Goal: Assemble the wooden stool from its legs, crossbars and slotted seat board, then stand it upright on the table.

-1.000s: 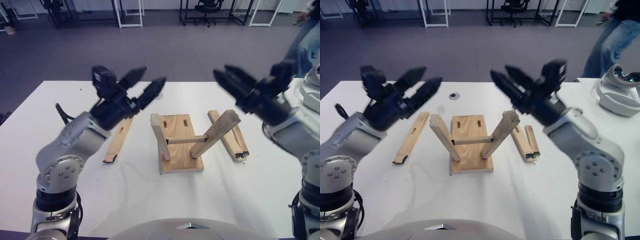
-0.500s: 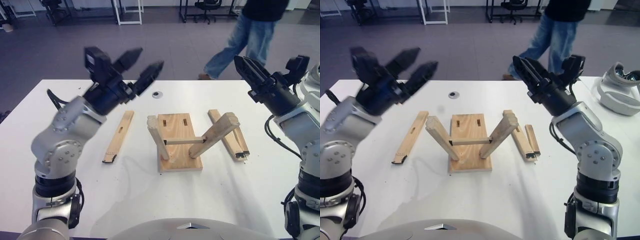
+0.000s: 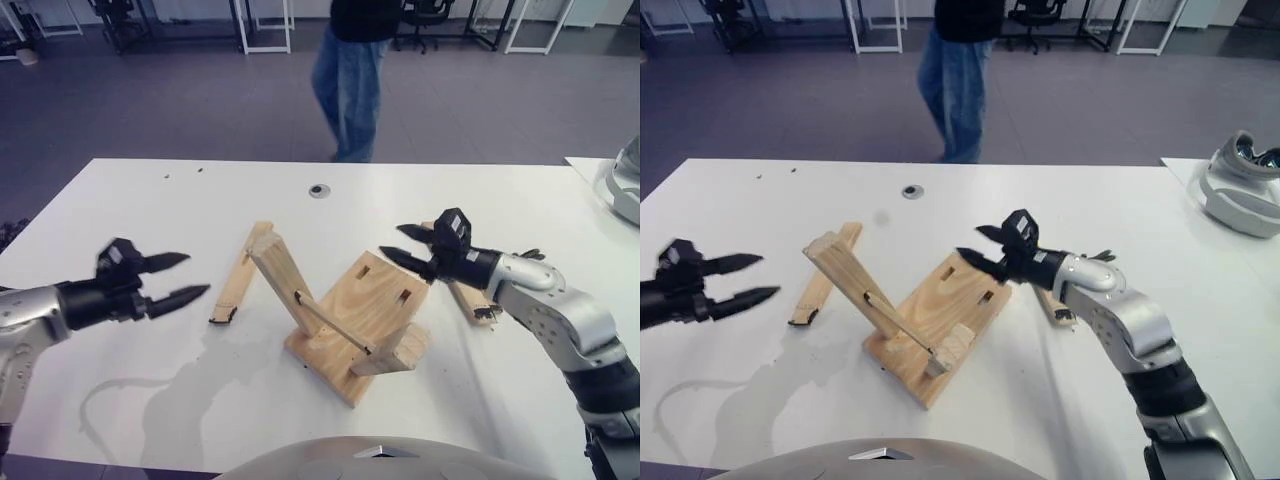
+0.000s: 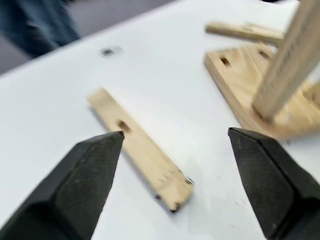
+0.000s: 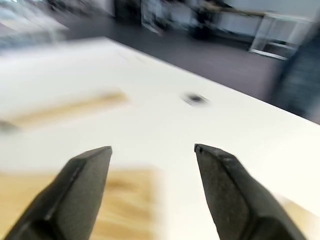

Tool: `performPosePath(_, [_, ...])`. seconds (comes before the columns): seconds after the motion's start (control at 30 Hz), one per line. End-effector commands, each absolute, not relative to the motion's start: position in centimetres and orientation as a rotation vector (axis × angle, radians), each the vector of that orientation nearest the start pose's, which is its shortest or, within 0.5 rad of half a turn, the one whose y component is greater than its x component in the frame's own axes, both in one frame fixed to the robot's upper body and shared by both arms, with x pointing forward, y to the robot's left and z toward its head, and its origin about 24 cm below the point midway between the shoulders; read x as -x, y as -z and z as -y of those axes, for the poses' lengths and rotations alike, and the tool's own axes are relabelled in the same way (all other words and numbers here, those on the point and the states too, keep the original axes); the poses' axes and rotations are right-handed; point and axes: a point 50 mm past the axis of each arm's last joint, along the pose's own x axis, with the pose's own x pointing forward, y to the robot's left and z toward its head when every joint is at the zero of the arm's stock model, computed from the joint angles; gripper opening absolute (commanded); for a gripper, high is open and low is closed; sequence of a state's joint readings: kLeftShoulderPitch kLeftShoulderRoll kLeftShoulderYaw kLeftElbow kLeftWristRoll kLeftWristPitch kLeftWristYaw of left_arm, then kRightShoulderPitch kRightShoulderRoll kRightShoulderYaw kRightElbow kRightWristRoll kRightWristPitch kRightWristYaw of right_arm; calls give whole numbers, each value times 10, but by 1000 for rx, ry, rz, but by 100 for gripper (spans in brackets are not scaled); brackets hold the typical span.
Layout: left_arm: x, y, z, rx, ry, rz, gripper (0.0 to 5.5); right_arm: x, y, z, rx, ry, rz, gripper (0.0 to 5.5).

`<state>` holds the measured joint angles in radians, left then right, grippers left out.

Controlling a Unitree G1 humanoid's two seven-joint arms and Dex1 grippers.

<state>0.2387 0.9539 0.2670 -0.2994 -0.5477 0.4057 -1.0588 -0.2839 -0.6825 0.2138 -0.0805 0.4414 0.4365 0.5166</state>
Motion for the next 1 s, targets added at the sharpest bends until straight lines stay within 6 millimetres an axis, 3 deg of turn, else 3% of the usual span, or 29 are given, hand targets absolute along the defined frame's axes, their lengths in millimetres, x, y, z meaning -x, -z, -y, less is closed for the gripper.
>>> performPosePath(0.03, [-184,-80,-230,-401,1158,-585,385,-319,-54,192,590,-732,-366,311])
performPosePath(0.13, [-195,-60,-200,-399,1243,-552,385,-324,-38,192,709,-844,-396,311])
performPosePath(0.3, [-223,-34,-179,-455,1204,-492,385,-317,-32,195,722,-1023,-395,311])
performPosePath(0.37, [-249,-35,-176,-487,1126,-418,385,-302,-29,198,679,-1121,-421,311])
performPosePath(0.47, [-324,-66,-167,-389,939,-246,385,-264,-27,208,574,-1269,-483,311])
performPosePath(0.5, [-346,-79,-163,-369,891,-214,385,-257,-31,212,567,-1260,-476,311])
performPosePath(0.57, [-365,-89,-173,-391,812,-226,385,-263,-47,219,574,-1167,-412,311])
performPosePath(0.7, [-359,-82,-223,-425,739,-285,385,-292,-76,244,586,-861,-296,311])
performPosePath(0.8, [-338,-92,-266,-476,740,-258,385,-304,-86,243,552,-796,-236,311])
performPosePath(0.9, [-319,-99,-261,-474,857,-229,385,-315,-74,225,540,-805,-224,311])
performPosePath(1.0, [-287,-79,-232,-508,1078,-322,385,-338,-64,199,579,-775,-236,311])
